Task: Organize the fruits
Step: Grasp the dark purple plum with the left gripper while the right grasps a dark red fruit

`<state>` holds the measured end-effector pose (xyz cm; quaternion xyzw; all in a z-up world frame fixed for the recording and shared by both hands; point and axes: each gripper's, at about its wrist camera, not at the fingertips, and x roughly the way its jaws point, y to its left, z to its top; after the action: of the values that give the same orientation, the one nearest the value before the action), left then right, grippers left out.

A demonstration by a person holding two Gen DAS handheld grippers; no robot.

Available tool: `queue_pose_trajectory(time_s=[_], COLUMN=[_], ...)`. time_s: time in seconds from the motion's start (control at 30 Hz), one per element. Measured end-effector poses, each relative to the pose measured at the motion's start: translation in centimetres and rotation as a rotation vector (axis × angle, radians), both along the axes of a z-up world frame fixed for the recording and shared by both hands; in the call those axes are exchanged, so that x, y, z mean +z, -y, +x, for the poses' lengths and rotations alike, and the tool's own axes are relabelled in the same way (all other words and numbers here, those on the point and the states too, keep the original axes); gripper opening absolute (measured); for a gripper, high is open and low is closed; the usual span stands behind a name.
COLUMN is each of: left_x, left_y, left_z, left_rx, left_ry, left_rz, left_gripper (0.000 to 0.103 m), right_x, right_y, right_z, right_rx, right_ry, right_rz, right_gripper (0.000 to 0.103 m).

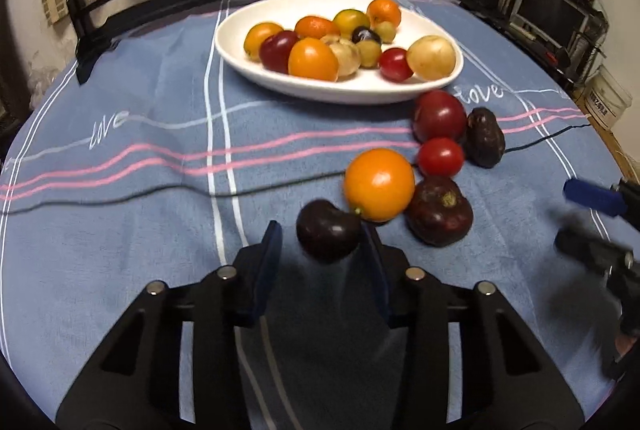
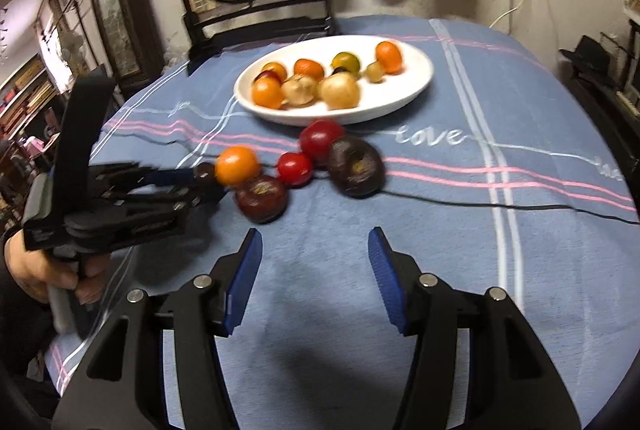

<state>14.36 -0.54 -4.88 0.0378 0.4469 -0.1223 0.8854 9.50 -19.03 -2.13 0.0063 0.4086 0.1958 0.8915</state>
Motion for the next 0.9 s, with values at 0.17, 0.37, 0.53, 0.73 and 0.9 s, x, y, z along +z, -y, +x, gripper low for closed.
queue_pose_trajectory(time_s=[0.17,0.37,0.53,0.73,0.9], left_x=[0.2,1.2,2.3,3.6,4.1], left_y=[0.0,-0.7,-1.4,-2.3,-2.2], left_z=[0.1,-0.7,-1.6,-2.2,-2.6], left_rx=[-0.003,0.011,0.054,0.088,0.093], left_ry=[0.001,0.013,0.062,0.076,0.077], left_rz=[-0.001,-0.005,0.017,0.009,0.006], left_gripper=[0.031,0.031,0.031,0.031,0.031], right_x=[-0.9,-1.1,-1.9,-2.9,-2.8], right_y=[-2.8,-5.7,-7.6,-8.5,-8.1], right_z=[0.3,2.0,3.4,4.3,4.2], right_rx=[0.068,0.090,0.086,0.067,0.050], right_ry=[-0.040,-0.035,-0.042,-0.046,-0.039], right_rz=[-0.033,-0.093,-0.162,-0.190,-0.190], right_gripper=[0.055,0.055,0.055,0.047,0.041])
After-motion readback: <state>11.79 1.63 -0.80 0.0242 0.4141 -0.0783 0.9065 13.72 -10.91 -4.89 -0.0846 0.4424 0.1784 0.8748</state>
